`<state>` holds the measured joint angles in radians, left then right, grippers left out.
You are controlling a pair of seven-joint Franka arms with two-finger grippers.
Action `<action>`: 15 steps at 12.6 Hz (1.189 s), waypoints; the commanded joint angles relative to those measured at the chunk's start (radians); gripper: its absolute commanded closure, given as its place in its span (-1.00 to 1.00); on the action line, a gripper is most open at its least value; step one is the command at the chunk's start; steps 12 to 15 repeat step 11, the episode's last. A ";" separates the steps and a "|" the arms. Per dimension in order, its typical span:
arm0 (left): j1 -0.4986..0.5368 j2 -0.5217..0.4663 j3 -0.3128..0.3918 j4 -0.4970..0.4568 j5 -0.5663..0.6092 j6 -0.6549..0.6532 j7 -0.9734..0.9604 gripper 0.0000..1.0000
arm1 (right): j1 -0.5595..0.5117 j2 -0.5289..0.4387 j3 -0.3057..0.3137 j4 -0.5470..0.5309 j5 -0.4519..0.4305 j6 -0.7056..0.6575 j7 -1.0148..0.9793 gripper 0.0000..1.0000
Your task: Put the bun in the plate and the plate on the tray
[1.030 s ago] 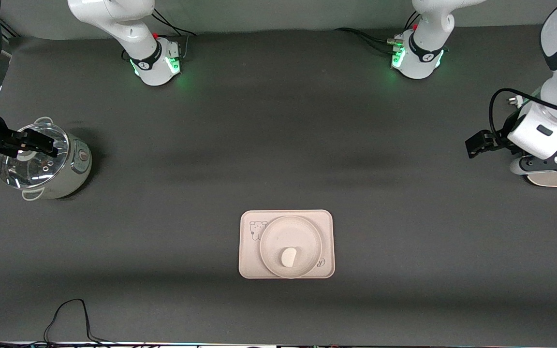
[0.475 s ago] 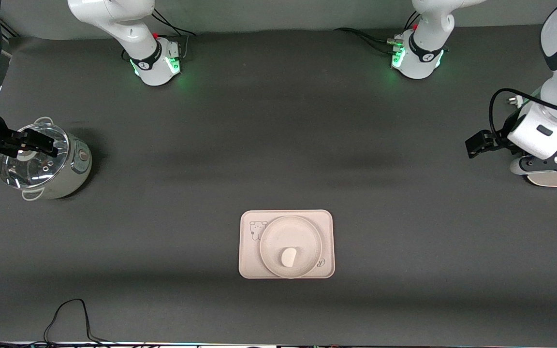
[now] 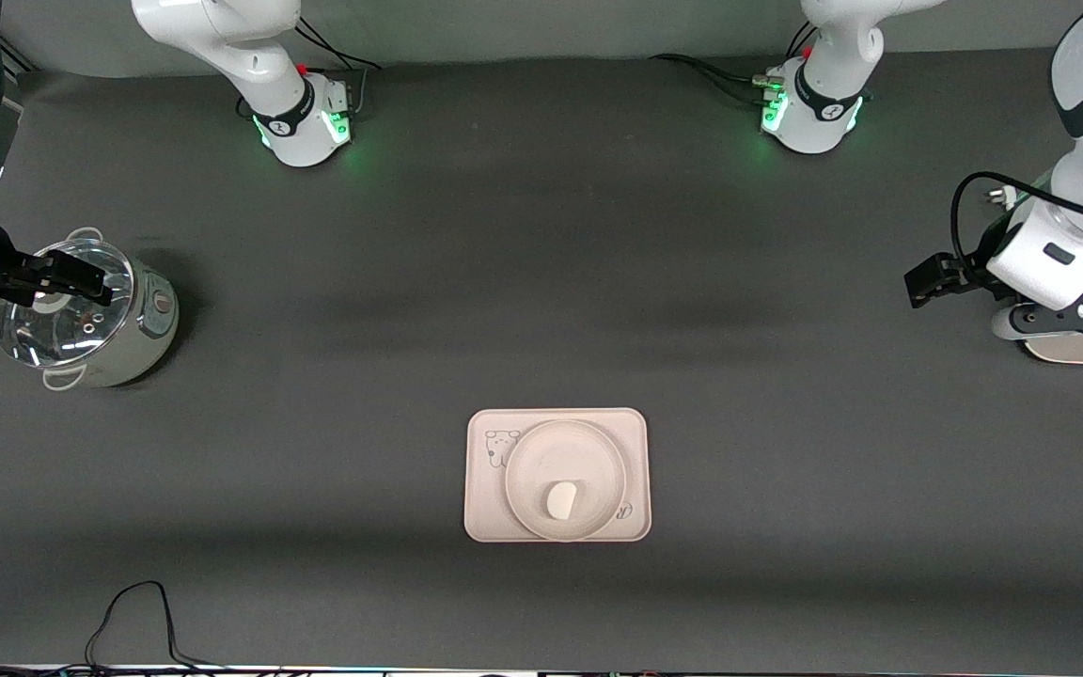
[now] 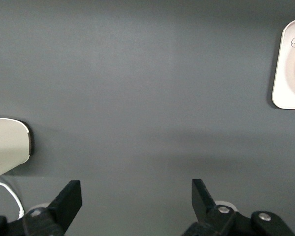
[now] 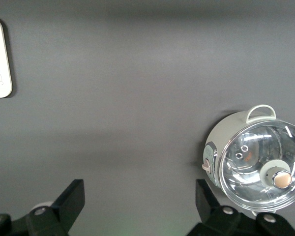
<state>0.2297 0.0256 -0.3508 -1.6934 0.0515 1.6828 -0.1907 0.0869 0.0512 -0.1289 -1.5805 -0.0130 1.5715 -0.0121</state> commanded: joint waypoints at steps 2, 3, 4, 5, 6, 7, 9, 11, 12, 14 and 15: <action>0.002 0.000 -0.002 0.009 -0.005 -0.002 -0.004 -1.00 | 0.005 -0.017 -0.005 -0.010 -0.010 -0.007 -0.006 -1.00; 0.002 0.000 -0.002 0.009 -0.005 -0.002 0.005 -1.00 | 0.004 -0.017 -0.006 -0.010 -0.010 -0.007 -0.008 -1.00; 0.003 0.002 0.000 0.011 -0.005 -0.005 0.008 -1.00 | 0.005 -0.017 -0.006 -0.009 -0.010 -0.007 -0.006 -1.00; 0.003 0.002 -0.002 0.012 -0.005 -0.015 0.007 -1.00 | 0.005 -0.017 -0.005 -0.009 -0.010 -0.007 -0.006 -1.00; 0.003 0.002 0.000 0.012 -0.007 -0.020 0.007 -1.00 | 0.005 -0.017 -0.005 -0.012 -0.010 -0.007 -0.006 -1.00; 0.002 0.003 0.000 0.014 -0.005 -0.022 0.010 -1.00 | 0.005 -0.017 -0.006 -0.010 -0.010 -0.007 -0.006 -1.00; -0.013 0.004 -0.005 0.017 0.008 -0.025 0.016 -1.00 | 0.005 -0.017 -0.005 -0.010 -0.010 -0.007 -0.006 -1.00; -0.003 0.010 -0.005 0.017 -0.001 -0.023 0.016 -1.00 | 0.005 -0.017 -0.006 -0.009 -0.010 -0.007 -0.006 -1.00; -0.003 0.010 -0.005 0.017 -0.001 -0.023 0.016 -1.00 | 0.005 -0.017 -0.006 -0.009 -0.010 -0.007 -0.006 -1.00; -0.003 0.010 -0.005 0.017 -0.001 -0.023 0.016 -1.00 | 0.005 -0.017 -0.006 -0.009 -0.010 -0.007 -0.006 -1.00; -0.003 0.010 -0.005 0.017 -0.001 -0.023 0.016 -1.00 | 0.005 -0.017 -0.006 -0.009 -0.010 -0.007 -0.006 -1.00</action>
